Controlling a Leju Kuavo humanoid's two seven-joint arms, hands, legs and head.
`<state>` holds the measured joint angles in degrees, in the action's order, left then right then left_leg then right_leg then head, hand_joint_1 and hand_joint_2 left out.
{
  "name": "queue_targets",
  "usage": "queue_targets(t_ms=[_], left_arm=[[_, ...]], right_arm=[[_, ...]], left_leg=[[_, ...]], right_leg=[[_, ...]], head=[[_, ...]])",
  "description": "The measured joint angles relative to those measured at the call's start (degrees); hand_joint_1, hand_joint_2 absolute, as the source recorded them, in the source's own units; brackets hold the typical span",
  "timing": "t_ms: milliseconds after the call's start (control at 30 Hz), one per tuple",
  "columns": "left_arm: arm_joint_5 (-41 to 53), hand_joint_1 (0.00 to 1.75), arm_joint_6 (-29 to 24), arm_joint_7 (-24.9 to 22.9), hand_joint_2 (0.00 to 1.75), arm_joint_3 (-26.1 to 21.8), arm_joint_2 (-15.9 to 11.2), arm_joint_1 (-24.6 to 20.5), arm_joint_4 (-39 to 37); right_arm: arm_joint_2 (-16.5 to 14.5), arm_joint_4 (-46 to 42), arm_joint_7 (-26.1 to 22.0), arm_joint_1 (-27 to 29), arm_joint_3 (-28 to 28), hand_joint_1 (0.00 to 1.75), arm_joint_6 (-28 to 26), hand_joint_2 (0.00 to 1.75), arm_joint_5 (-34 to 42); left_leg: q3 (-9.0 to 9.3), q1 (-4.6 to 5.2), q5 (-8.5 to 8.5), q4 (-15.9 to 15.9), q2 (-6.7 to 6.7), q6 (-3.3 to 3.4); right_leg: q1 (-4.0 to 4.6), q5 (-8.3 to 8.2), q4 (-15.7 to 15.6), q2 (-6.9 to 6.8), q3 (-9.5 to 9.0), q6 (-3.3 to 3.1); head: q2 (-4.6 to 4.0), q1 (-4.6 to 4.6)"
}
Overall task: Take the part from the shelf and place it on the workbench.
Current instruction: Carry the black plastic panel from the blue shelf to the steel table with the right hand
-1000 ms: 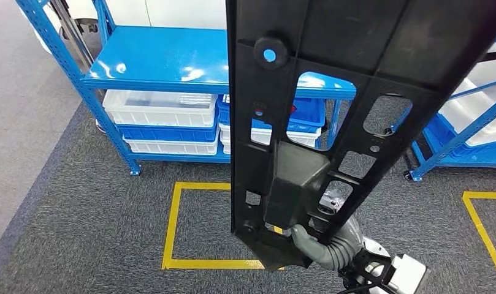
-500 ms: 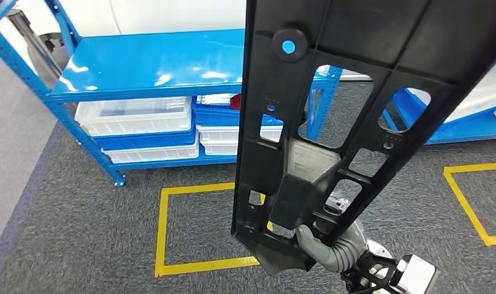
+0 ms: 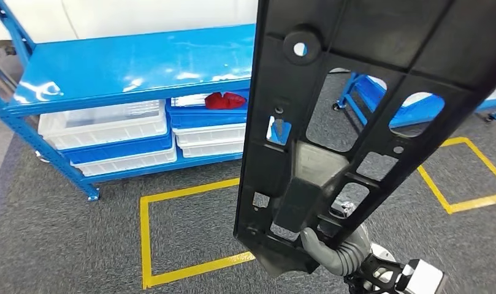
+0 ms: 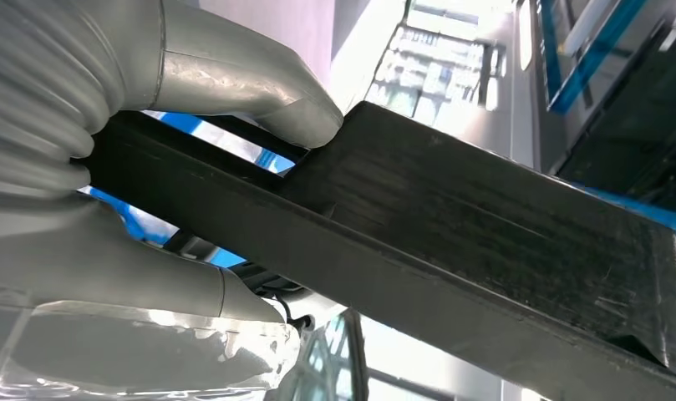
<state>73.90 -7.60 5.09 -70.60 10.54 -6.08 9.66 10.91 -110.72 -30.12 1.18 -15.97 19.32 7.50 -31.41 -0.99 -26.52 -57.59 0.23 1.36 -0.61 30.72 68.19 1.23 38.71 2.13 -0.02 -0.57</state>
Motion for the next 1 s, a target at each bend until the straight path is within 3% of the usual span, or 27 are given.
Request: queue_targets(t_ms=[67, 100, 167, 233, 300, 367, 433, 500, 567, 600, 633, 700, 733, 800, 867, 933, 1000], left_arm=[[0.0, 0.0, 0.01, 0.22, 1.75, 0.0, -0.01, 0.13, 0.0], [0.01, 0.0, 0.02, 0.36, 1.75, 0.0, -0.01, 0.11, 0.0], [0.02, 0.0, 0.04, 0.56, 1.75, 0.01, 0.01, -0.05, 0.0], [0.03, 0.0, 0.06, 0.59, 1.75, 0.02, 0.05, -0.13, 0.0], [0.04, 0.0, 0.07, 0.54, 1.75, 0.02, 0.08, -0.14, 0.0], [0.04, 0.0, 0.1, 0.43, 1.75, 0.02, 0.13, -0.21, 0.0], [0.05, 0.0, 0.14, 0.21, 1.75, 0.02, 0.16, -0.25, 0.0], [0.11, 0.0, 0.19, -0.2, 1.75, 0.02, 0.15, -0.06, 0.0], [0.26, 0.0, 0.24, -0.79, 1.75, 0.03, 0.15, 0.26, 0.0], [0.39, 0.0, 0.25, -1.1, 1.75, 0.04, 0.15, 0.36, 0.0], [0.52, 0.0, 0.25, -1.41, 1.75, 0.06, 0.15, 0.42, 0.0], [0.75, 0.0, 0.22, -1.9, 1.75, 0.12, 0.13, 0.46, 0.0], [0.78, 0.0, 0.16, -2.05, 1.75, 0.15, 0.11, 0.49, 0.0], [0.74, 0.0, 0.02, -2.22, 1.75, 0.17, 0.11, 0.56, 0.0], [0.62, 0.0, -0.11, -2.26, 1.75, 0.17, 0.08, 0.49, 0.01], [0.65, 0.0, -0.17, -2.2, 1.75, 0.21, 0.03, 0.35, 0.03], [1.0, 0.0, -0.11, -2.06, 1.75, 0.38, 0.02, 0.35, 0.04]], right_arm=[[0.0, -0.01, 0.01, 0.13, 0.07, 1.75, 0.0, 1.75, 0.01], [0.0, -0.01, 0.02, 0.14, 0.1, 1.75, 0.0, 1.75, 0.02], [0.0, -0.03, 0.12, -0.02, 0.18, 1.75, 0.01, 1.75, 0.04], [0.0, -0.17, 0.27, -0.36, 0.24, 1.75, 0.02, 1.75, 0.06], [0.0, -0.35, 0.38, -0.51, 0.26, 1.75, 0.02, 1.75, 0.12], [0.0, -0.54, 0.51, -0.25, 0.31, 1.75, 0.03, 1.75, 0.16], [-0.04, -0.82, 0.58, -0.02, 0.36, 1.75, 0.06, 1.75, 0.2], [-0.19, -1.02, 0.56, 0.11, 0.38, 1.75, 0.09, 1.75, 0.23], [-0.32, -1.1, 0.55, 0.51, 0.39, 1.75, 0.13, 1.75, 0.23], [-0.33, -1.15, 0.54, 0.84, 0.41, 1.75, 0.14, 1.75, 0.19], [-0.34, -1.25, 0.48, 1.27, 0.46, 1.75, 0.11, 1.75, 0.09], [-0.33, -1.59, 0.06, 2.32, 0.73, 1.75, 0.07, 1.75, -0.21], [-0.29, -1.8, -0.29, 2.81, 0.92, 1.75, 0.08, 1.75, -0.33], [-0.13, -2.18, -1.1, 3.79, 1.42, 1.75, 0.19, 1.75, -0.39], [0.23, -2.46, -1.83, 4.73, 2.04, 1.75, 0.33, 1.75, -0.37], [0.56, -2.75, -2.28, 5.15, 2.65, 1.75, 0.49, 1.75, -0.33], [0.66, -3.01, -2.43, 5.07, 3.05, 1.75, 0.61, 1.75, -0.32]], left_leg=[[-0.05, 0.23, -0.07, -0.02, 1.44, 0.1], [-0.04, 0.32, -0.11, -0.03, 2.11, 0.12], [0.12, 0.49, -0.2, -0.03, 3.26, 0.05], [0.28, 0.82, -0.38, -0.08, 4.24, -0.22], [0.38, 1.0, -0.51, -0.07, 5.22, -0.68], [0.6, 0.96, -0.74, -0.07, 5.83, -1.24], [-0.17, 0.85, -2.51, -2.31, 3.91, -1.78], [-3.06, 0.69, -6.24, -8.98, 1.15, -2.15], [-6.04, 0.57, -8.54, -15.45, 0.35, -2.42], [-6.39, 0.49, -8.0, -15.99, 0.28, -2.51], [-5.71, 0.36, -6.38, -14.3, 0.16, -2.57], [-2.47, -0.08, -2.3, -6.87, -1.69, -2.63], [-1.05, -0.27, -1.21, -3.68, -2.91, -2.58], [0.02, -0.33, -1.08, -1.19, -4.3, -2.23], [0.06, -0.22, -0.91, -0.92, -3.26, -1.48], [0.19, -0.28, -0.61, -0.51, -1.96, -0.65], [0.23, -0.12, -0.54, -0.33, -0.46, -0.17]], right_leg=[[-0.16, 1.82, 5.64, -0.68, 2.54, 0.25], [-0.18, 1.21, 5.54, -0.87, 2.36, 0.23], [0.01, -2.2, -0.81, -2.07, -1.18, -0.27], [0.68, -4.41, -7.9, -4.39, -4.87, -1.26], [1.22, -4.6, -10.12, -5.06, -5.71, -2.01], [1.03, -4.95, -10.51, -3.82, -5.65, -2.51], [0.57, -5.42, -11.12, -2.64, -5.84, -3.1], [0.34, -5.66, -11.31, -1.37, -5.84, -3.43], [0.34, -5.69, -11.17, 0.12, -5.76, -3.47], [0.32, -5.66, -11.07, 0.91, -5.76, -3.43], [0.27, -5.6, -10.93, 1.71, -5.8, -3.33], [0.17, -5.33, -10.44, 3.18, -5.75, -2.89], [0.16, -5.19, -10.05, 3.87, -5.52, -2.6], [0.08, -5.21, -9.63, 5.05, -4.89, -1.84], [-0.16, -5.41, -9.62, 5.91, -4.51, -1.05], [-0.11, -4.29, -7.85, 4.08, -3.58, -0.52], [-0.04, -1.03, -1.59, 0.81, -0.54, -0.15]], head=[[0.0, 0.0], [0.0, 0.0], [0.0, 0.0], [0.0, 0.0], [0.0, 0.0], [0.0, 0.0], [0.0, -0.01], [0.0, -0.02], [0.0, -0.02], [0.0, -0.02], [0.0, -0.02], [0.0, -0.02], [0.0, -0.01], [0.0, -0.01], [0.0, -0.01], [0.0, -0.01], [0.0, 0.0]])
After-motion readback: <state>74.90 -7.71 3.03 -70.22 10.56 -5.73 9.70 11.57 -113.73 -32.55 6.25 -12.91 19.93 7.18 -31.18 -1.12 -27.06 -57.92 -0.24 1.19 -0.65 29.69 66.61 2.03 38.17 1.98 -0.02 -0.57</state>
